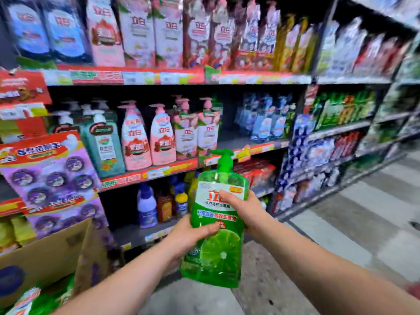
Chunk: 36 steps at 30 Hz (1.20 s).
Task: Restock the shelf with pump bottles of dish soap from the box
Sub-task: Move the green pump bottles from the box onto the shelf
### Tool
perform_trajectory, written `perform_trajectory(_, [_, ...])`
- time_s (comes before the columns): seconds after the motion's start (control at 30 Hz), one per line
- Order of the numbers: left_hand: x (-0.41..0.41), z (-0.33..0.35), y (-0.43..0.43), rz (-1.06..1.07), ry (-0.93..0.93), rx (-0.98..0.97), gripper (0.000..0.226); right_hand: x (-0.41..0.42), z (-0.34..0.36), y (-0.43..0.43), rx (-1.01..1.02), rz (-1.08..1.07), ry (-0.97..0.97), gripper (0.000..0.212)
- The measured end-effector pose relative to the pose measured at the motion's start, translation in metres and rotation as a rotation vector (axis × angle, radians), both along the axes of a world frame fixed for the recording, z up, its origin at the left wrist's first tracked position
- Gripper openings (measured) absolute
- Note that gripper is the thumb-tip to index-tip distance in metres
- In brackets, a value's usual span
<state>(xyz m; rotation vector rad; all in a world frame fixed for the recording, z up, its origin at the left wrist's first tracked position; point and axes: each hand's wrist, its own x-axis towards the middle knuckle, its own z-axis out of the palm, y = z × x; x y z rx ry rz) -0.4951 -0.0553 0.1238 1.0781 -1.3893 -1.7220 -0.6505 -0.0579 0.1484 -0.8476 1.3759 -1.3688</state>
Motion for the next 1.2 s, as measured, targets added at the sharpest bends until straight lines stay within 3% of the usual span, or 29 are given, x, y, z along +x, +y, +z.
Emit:
perform_trajectory(0.17, [-0.06,0.009,-0.004,-0.098,-0.005,-0.04,0.017,-0.06,0.009,0.012,-0.015,-0.087,0.045,0.048])
perform_trajectory(0.3, [-0.099,0.008,-0.024,-0.148,-0.028,-0.034,0.021,-0.096,0.011,0.009,-0.025,-0.142,0.067,0.037])
perform_trajectory(0.6, [-0.203,0.007,-0.126,-0.295,0.044,-0.04,0.017,-0.195,0.019,-0.075,-0.016,-0.25,0.083,0.049])
perform_trajectory(0.73, [-0.234,0.014,-0.189,-0.294,0.055,-0.093,0.026,-0.226,0.029,-0.133,-0.032,-0.231,0.09,0.043])
perform_trajectory(0.9, [-0.257,0.011,-0.248,-0.251,0.032,-0.128,0.019,-0.251,0.03,-0.195,-0.064,-0.203,0.102,0.02])
perform_trajectory(1.03, [-0.267,0.007,-0.283,-0.167,-0.001,-0.108,0.021,-0.262,0.027,-0.24,-0.036,-0.151,0.121,0.02])
perform_trajectory(1.13, [-0.276,0.009,-0.312,-0.08,-0.042,-0.108,0.037,-0.273,0.025,-0.279,-0.048,-0.098,0.12,0.031])
perform_trajectory(1.2, [-0.285,0.007,-0.332,-0.028,-0.047,-0.111,0.03,-0.284,0.023,-0.307,-0.065,-0.042,0.117,0.038])
